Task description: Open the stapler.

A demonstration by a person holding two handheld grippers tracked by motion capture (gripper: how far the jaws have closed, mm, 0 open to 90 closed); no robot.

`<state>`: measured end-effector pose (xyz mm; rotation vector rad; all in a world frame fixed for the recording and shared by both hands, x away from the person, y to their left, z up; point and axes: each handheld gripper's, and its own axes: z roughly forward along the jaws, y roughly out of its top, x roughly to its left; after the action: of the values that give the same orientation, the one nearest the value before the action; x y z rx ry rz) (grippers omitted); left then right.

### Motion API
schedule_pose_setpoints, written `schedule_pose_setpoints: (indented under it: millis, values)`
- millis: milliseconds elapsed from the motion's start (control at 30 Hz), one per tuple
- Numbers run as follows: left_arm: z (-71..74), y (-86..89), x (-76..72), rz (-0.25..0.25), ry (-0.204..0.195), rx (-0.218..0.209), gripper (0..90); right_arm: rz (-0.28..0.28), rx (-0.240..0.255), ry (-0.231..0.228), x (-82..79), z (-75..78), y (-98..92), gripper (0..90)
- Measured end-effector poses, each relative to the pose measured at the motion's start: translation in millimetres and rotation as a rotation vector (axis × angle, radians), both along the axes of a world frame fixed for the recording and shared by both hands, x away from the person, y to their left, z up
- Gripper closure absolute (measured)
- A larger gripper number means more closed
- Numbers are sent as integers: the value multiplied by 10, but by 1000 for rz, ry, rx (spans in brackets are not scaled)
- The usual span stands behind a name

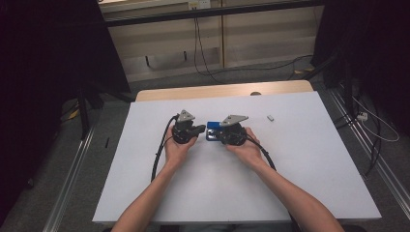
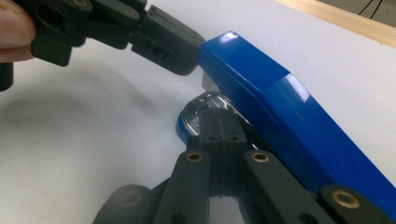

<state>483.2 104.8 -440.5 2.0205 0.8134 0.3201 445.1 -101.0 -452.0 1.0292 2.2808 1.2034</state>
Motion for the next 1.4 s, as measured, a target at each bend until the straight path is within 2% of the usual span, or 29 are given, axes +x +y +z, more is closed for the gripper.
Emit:
schedule_pose_setpoints:
  millis: [300,333,467,500,567,733,1400]
  values:
    - [-39,-10,21,-5,8,13,900,-5,-3,12,36,-21,-4,900]
    - [-38,-16,22,-5,1,29,900,-5,1,14,36,-23,-7,900]
    - [-44,-28,15,5,16,23,900,-7,1,13,34,-25,-6,900]
    - [-39,-42,8,-3,4,34,900,-7,1,13,34,-25,-6,900]
    - [-40,-57,0,-2,5,27,900,-7,1,12,35,-26,-7,900]
    - [-39,-80,-4,-9,-7,43,900,-12,3,8,35,-32,-5,900]
    - [-15,-80,-6,-7,-6,9,900,-11,6,6,25,-34,-17,900]
